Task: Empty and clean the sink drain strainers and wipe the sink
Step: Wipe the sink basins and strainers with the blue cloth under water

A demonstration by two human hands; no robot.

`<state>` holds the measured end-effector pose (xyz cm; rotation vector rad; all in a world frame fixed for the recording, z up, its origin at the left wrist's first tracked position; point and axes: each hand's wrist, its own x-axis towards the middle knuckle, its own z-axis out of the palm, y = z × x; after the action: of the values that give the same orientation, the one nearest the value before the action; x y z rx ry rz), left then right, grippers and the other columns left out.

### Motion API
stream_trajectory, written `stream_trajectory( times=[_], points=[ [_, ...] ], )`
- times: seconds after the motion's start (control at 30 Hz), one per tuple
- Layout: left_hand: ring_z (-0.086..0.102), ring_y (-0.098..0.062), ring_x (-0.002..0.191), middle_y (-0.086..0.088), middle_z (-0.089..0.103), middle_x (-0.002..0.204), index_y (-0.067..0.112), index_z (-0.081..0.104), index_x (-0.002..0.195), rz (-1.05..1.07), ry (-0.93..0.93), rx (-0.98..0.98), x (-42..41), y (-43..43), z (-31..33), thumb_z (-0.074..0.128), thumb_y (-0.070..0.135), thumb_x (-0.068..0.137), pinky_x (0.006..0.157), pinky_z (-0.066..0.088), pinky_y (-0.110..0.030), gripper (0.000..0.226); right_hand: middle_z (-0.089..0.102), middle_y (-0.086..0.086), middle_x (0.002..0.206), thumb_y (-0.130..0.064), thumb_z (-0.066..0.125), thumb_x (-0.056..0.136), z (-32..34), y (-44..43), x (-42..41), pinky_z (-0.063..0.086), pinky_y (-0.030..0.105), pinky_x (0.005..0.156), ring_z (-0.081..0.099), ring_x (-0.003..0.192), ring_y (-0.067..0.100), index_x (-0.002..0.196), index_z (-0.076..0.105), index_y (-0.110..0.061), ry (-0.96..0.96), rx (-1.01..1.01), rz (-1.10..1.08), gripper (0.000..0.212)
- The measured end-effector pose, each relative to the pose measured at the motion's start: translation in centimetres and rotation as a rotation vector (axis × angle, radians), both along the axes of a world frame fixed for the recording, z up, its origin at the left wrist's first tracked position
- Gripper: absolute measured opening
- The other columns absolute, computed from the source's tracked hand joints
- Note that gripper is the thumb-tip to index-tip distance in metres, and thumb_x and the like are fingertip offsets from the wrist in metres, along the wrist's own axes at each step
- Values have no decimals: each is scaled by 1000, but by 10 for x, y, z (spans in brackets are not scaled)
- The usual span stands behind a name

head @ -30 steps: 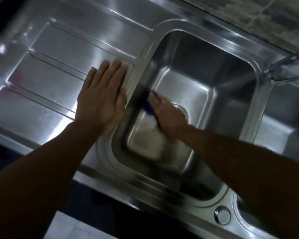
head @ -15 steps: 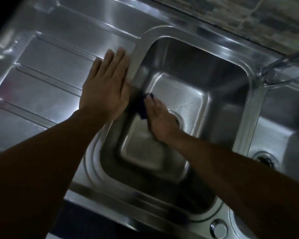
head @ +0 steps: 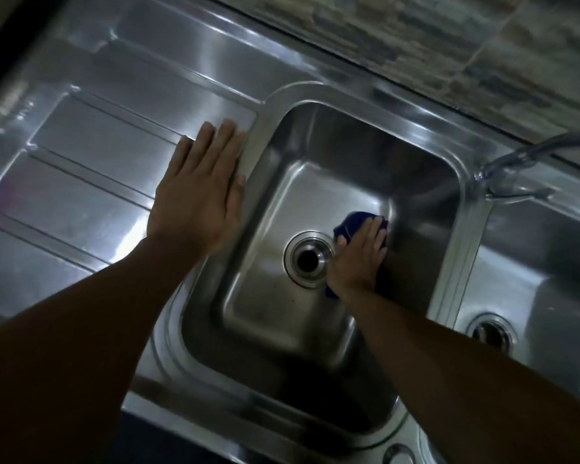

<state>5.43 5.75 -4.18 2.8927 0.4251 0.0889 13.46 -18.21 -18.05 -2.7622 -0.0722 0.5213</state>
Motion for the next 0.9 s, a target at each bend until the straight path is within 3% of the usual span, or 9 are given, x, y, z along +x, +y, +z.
stream_trajectory(
  times=[0.1, 0.2, 0.27, 0.37, 0.43, 0.57, 0.7, 0.8, 0.9],
  points=[
    [6, -23, 155, -6, 13, 167, 13, 18, 159, 0, 6, 14, 0, 0, -2, 19, 38, 105, 126, 9, -45, 59, -1, 10, 169, -33, 33, 106, -7, 10, 12, 3, 45, 126, 0, 156, 30, 160, 3, -5, -90, -12, 27, 67],
    [4, -23, 156, -6, 12, 167, 14, 16, 160, -14, -2, 22, 0, 1, -7, 18, 39, 106, 126, 8, -46, 59, 8, 12, 168, -29, 35, 106, -9, 34, 38, 9, 42, 126, 8, 154, 32, 159, 12, -4, -145, 1, 321, 63],
    [4, -23, 156, -6, 12, 167, 15, 15, 160, -23, -12, 29, 0, 3, -9, 18, 40, 106, 126, 9, -47, 59, 12, 11, 167, -26, 41, 105, -6, 62, 43, 12, 44, 126, 11, 154, 33, 158, 17, -5, -110, 114, 504, 62],
    [5, -23, 155, -7, 13, 167, 16, 15, 160, -23, -23, 39, 0, 5, -11, 19, 40, 107, 126, 10, -48, 58, 10, 8, 168, -25, 42, 105, -3, 85, 38, 13, 44, 126, 10, 155, 30, 159, 17, -9, -55, 208, 664, 62],
    [4, -23, 156, -7, 13, 167, 16, 14, 160, -29, -18, 34, 0, 6, -12, 19, 41, 107, 126, 10, -48, 59, 5, 10, 168, -20, 41, 105, -5, 77, 45, 13, 43, 126, 6, 155, 30, 159, 13, -7, -60, 146, 724, 62],
    [4, -22, 156, -6, 12, 167, 16, 14, 160, -28, -12, 35, -1, 7, -10, 18, 41, 107, 126, 10, -47, 59, -11, 14, 167, -12, 38, 101, -4, 44, 65, 6, 42, 127, -5, 155, 33, 158, -3, -2, -94, -124, 592, 71],
    [5, -23, 156, -5, 12, 167, 16, 14, 160, -19, -1, 31, 0, 5, -8, 19, 41, 106, 126, 9, -46, 59, -9, 27, 164, -15, 31, 107, 3, 4, 46, 5, 47, 126, -2, 154, 41, 155, -5, 6, -46, -303, 317, 63],
    [6, -24, 155, -6, 13, 167, 16, 15, 160, -20, 0, 36, 0, 5, -7, 20, 41, 106, 126, 9, -47, 59, -10, 27, 164, -13, 28, 107, 6, -7, 29, 6, 48, 125, -3, 154, 40, 155, -5, 6, 27, -312, 217, 61],
    [8, -26, 155, -7, 15, 167, 14, 17, 159, -20, -3, 35, 0, 3, -6, 20, 40, 106, 126, 8, -46, 60, -11, 26, 164, -12, 7, 96, 3, -6, -18, 5, 50, 124, -4, 154, 40, 155, -5, 5, 73, -270, 182, 63]
  ],
)
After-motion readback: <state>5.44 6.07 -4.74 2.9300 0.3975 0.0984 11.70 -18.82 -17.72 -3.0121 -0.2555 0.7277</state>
